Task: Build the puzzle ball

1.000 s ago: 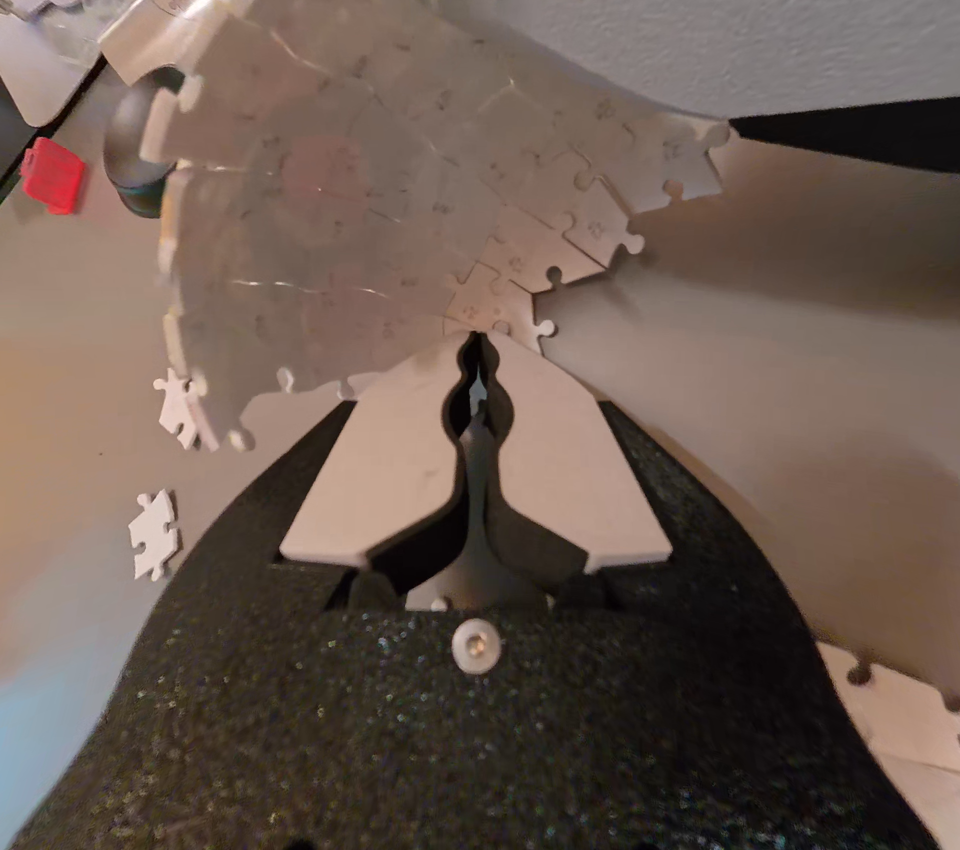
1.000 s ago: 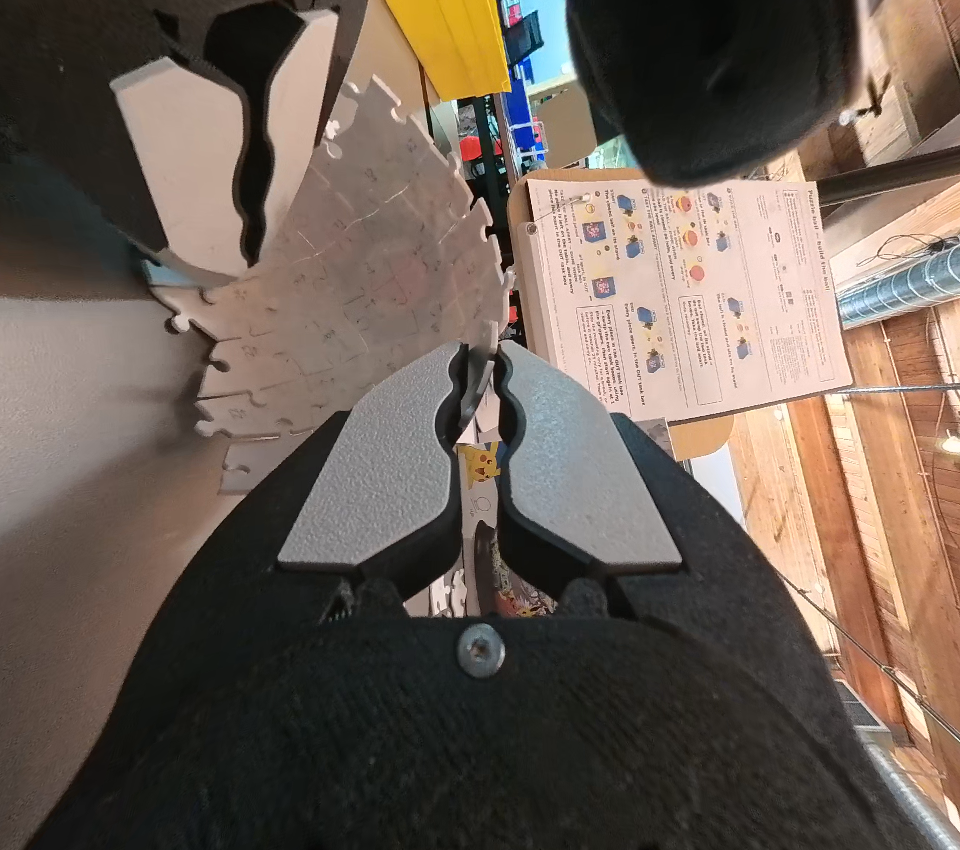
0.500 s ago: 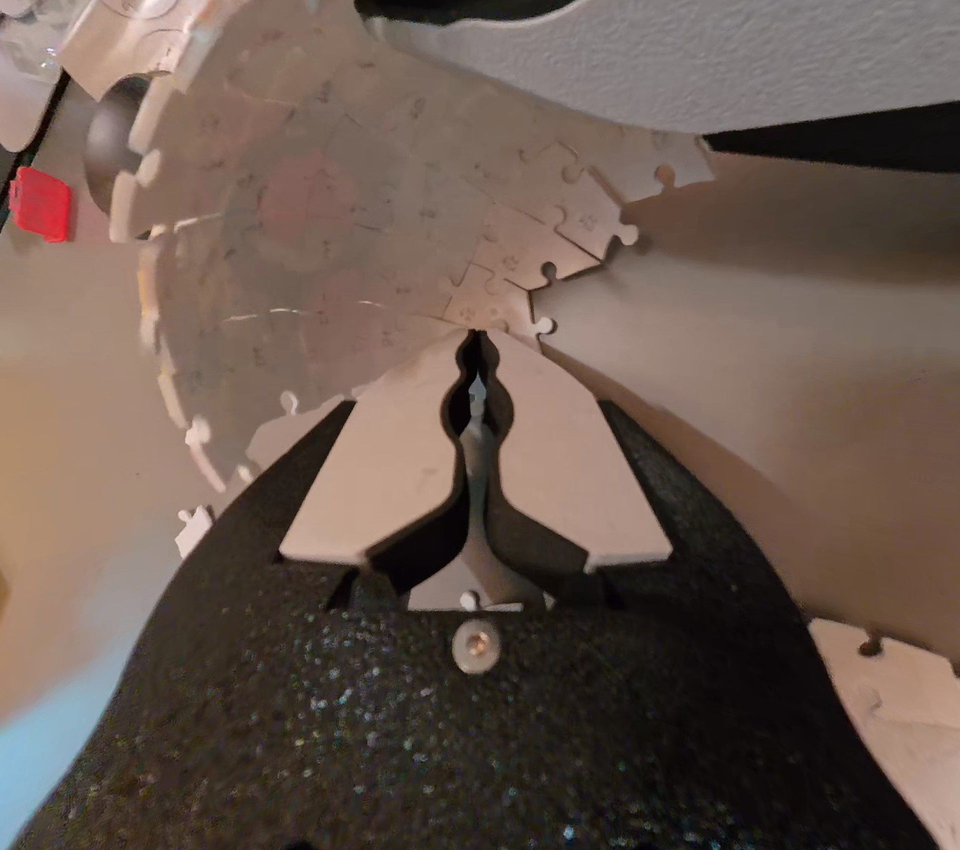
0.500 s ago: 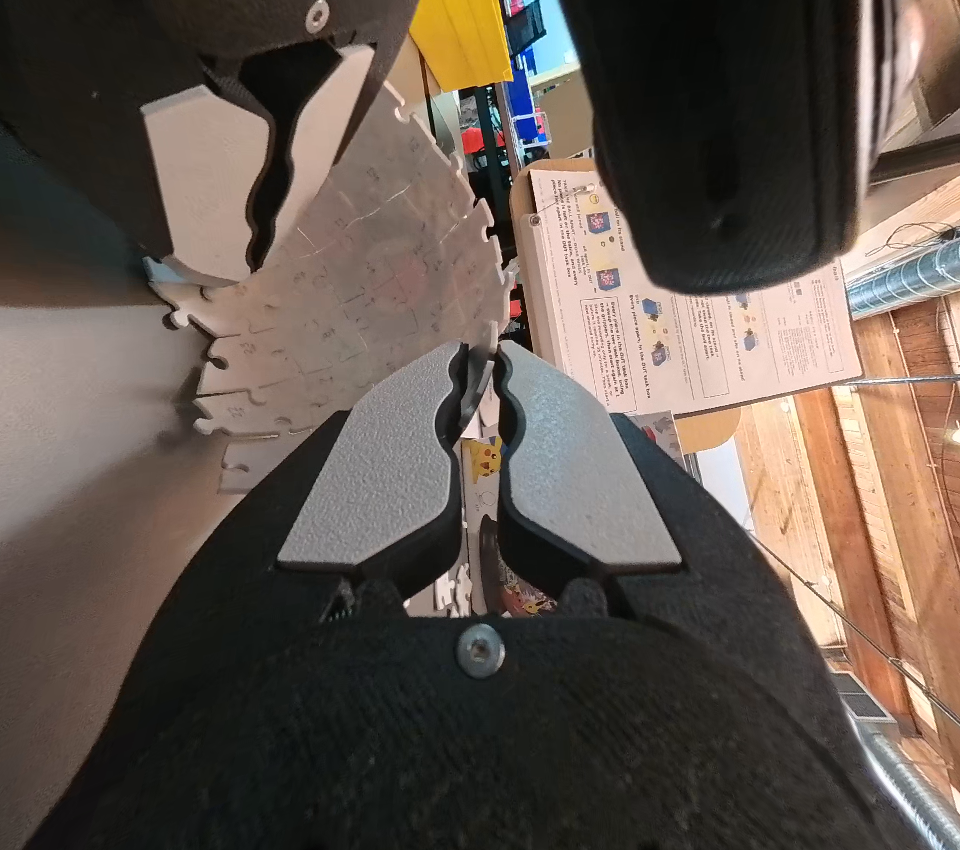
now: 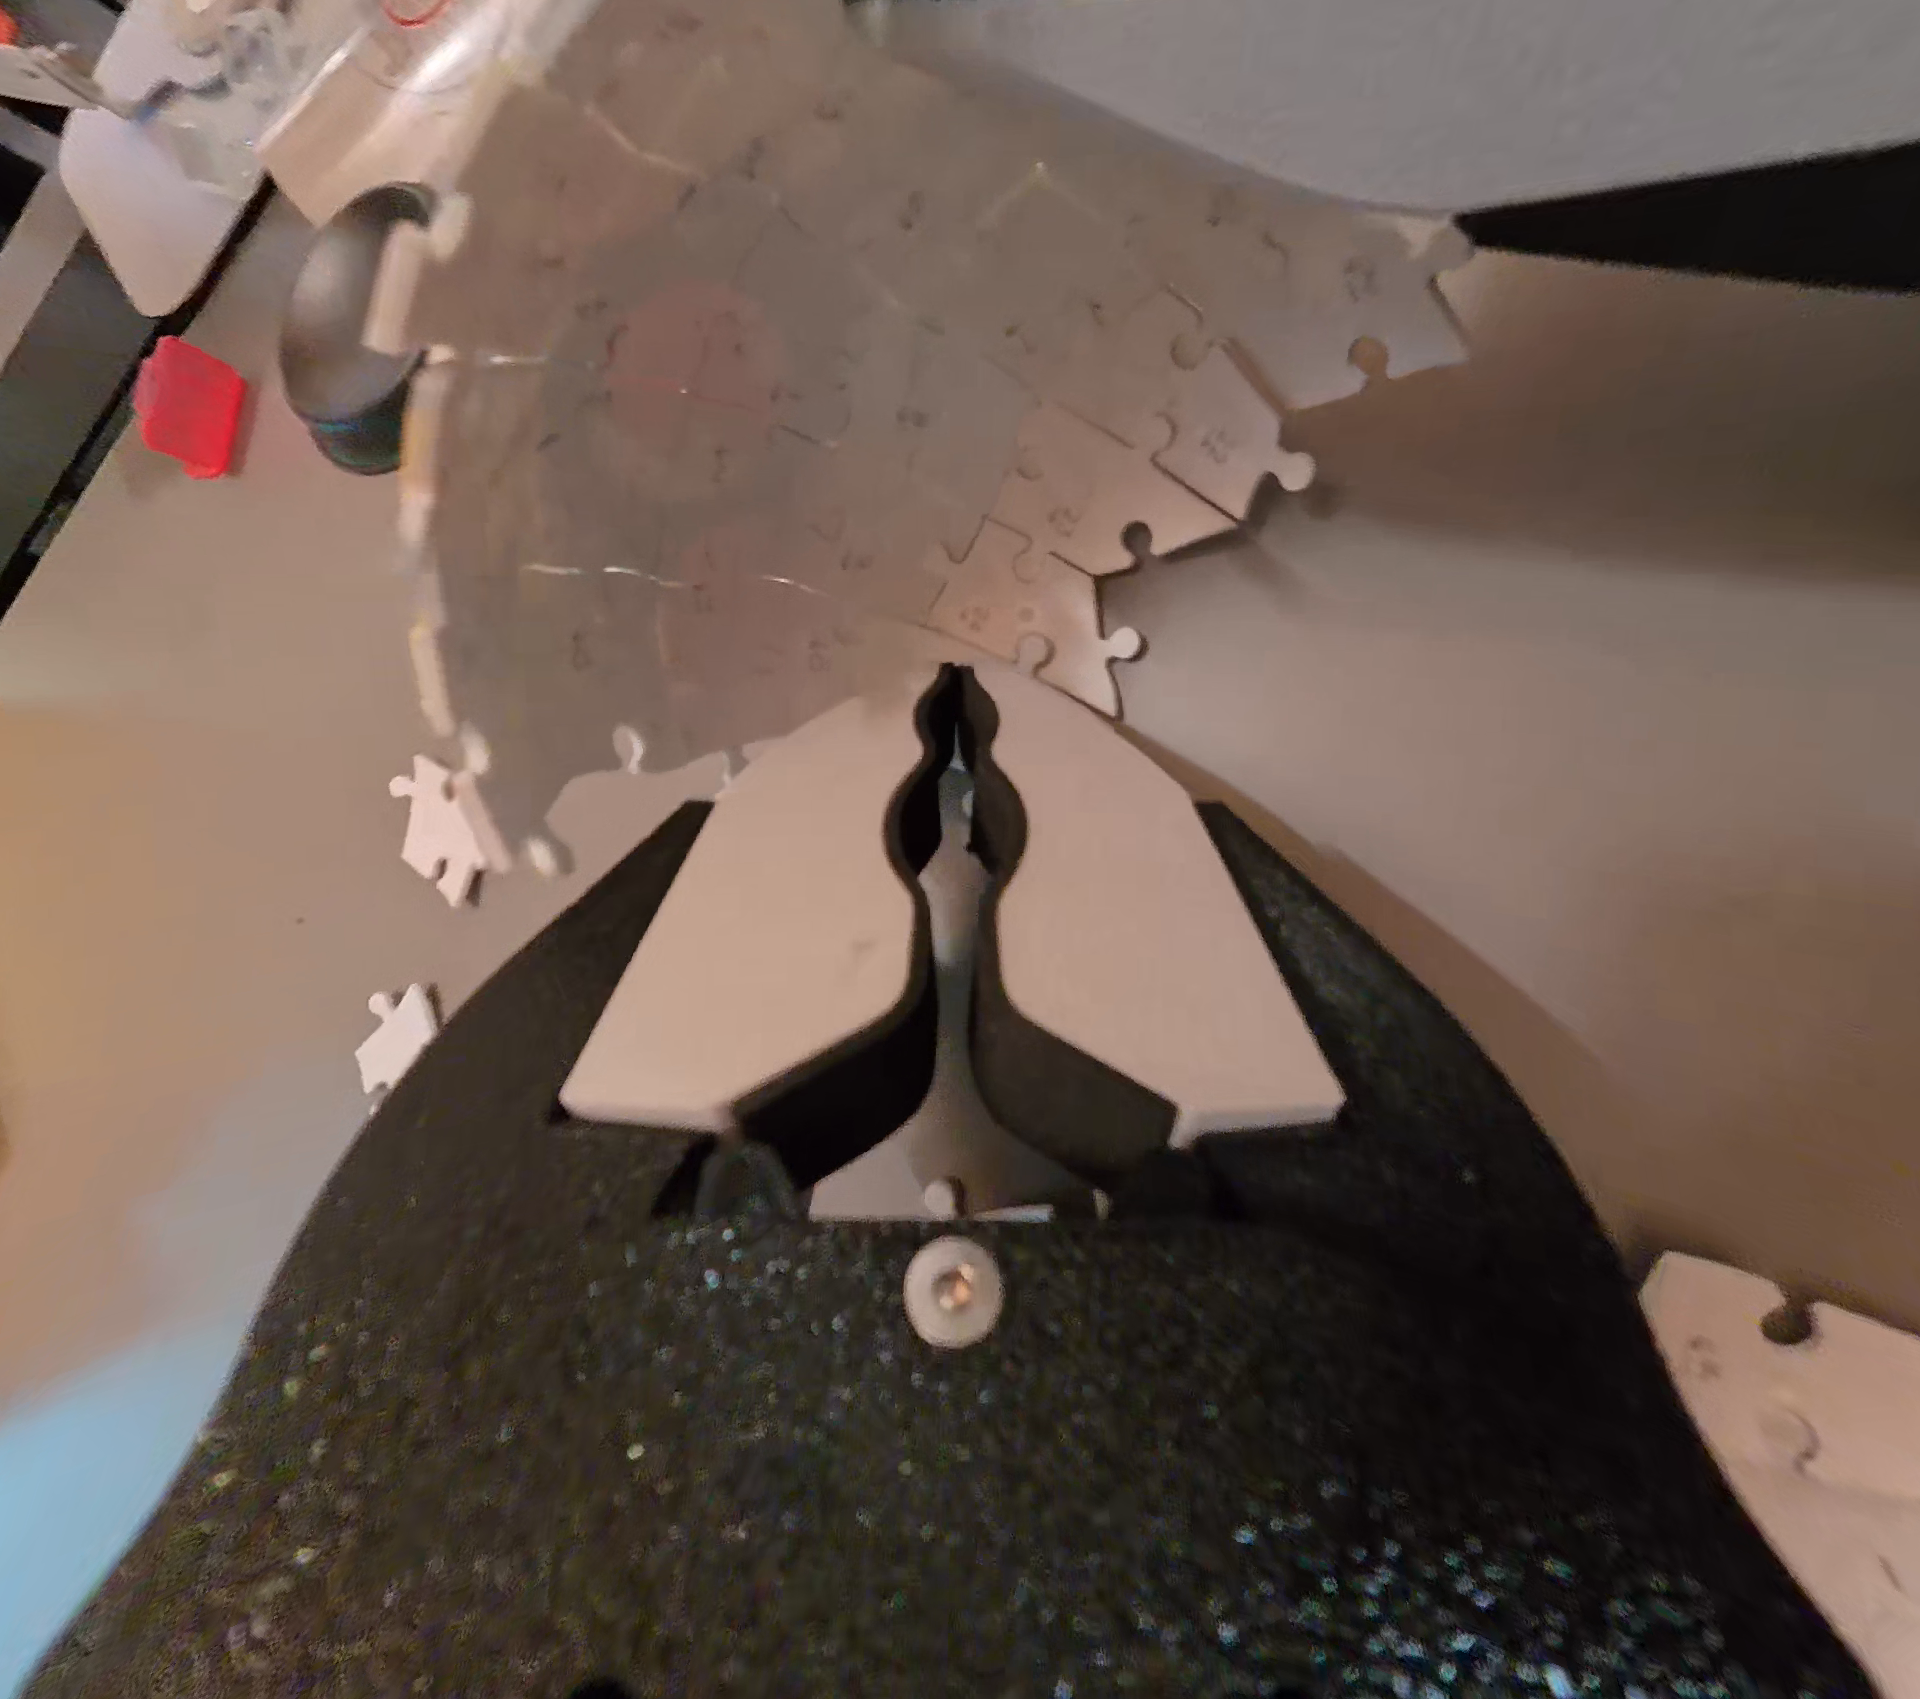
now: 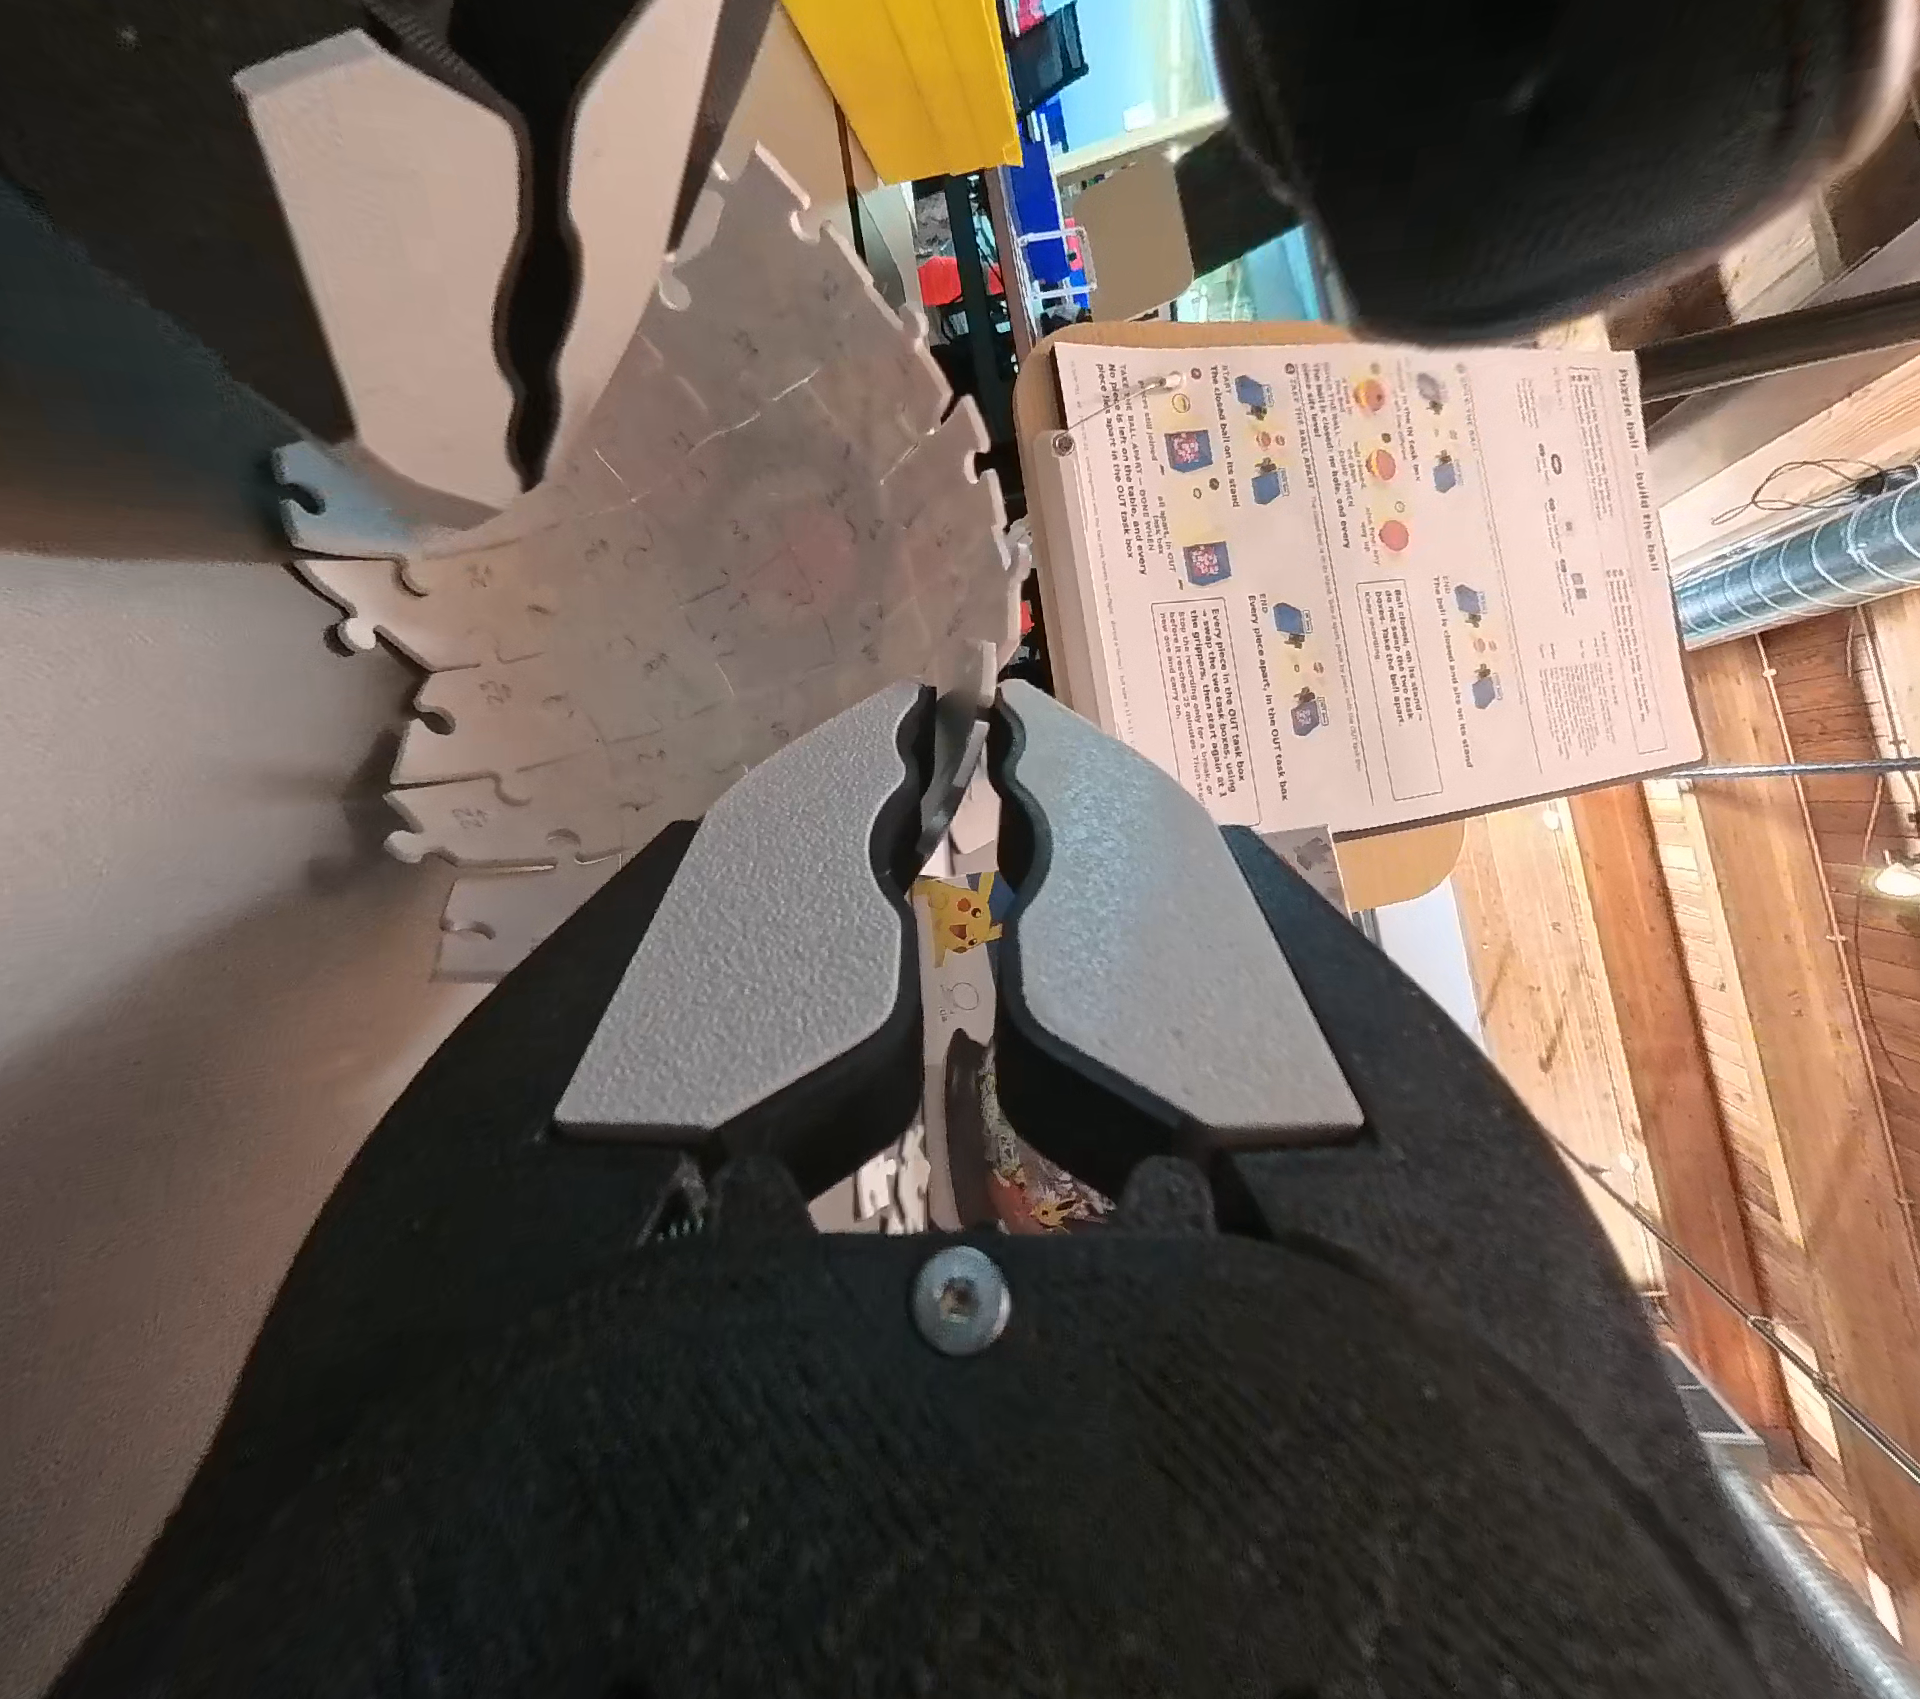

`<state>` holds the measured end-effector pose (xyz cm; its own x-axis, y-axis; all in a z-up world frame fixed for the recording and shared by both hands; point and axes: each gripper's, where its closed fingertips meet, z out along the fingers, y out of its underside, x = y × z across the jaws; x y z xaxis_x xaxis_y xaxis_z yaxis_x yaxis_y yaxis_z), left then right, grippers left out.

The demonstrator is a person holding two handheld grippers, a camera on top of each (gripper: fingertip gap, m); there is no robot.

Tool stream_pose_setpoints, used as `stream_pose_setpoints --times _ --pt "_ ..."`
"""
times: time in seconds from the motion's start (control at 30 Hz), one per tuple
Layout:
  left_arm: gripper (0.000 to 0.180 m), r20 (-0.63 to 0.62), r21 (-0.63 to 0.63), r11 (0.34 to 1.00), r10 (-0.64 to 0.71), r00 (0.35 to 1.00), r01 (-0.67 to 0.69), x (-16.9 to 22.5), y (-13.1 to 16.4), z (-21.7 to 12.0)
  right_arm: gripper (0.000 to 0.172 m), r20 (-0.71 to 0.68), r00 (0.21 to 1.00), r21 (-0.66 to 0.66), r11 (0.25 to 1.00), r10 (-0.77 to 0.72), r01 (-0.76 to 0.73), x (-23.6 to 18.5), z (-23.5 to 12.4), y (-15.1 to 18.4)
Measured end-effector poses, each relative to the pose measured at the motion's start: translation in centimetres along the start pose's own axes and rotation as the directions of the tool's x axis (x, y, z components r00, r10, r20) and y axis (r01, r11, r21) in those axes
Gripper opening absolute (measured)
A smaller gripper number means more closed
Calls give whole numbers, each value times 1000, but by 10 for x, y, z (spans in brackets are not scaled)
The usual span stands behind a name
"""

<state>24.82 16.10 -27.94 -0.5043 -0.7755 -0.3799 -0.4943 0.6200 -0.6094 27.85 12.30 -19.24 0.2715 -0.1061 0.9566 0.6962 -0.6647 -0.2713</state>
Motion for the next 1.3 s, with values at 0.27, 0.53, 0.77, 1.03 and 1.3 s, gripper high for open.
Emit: stream_pose_setpoints --times 0.27,0.53,0.77,1.03,1.3 --pt "0 -14 -16 999 -29 999 29 5 -3 2 8 -3 1000 3 1000 -5 5 0 -1 -2" --pt "0 -70 -20 999 -49 996 48 6 -1 6 8 -2 1000 1 1000 -2 2 0 0 -2" --pt "0 -29 -68 998 10 1000 -12 2 0 8 8 0 1000 -10 1000 9 -9 -1 1 2" --pt "0 63 19 996 -85 994 84 -7 4 -1 9 0 1000 -12 1000 5 -5 0 0 2" --pt "0 87 8 996 -92 992 91 -8 6 -2 8 -1 1000 -13 1000 -2 2 0 -1 1"
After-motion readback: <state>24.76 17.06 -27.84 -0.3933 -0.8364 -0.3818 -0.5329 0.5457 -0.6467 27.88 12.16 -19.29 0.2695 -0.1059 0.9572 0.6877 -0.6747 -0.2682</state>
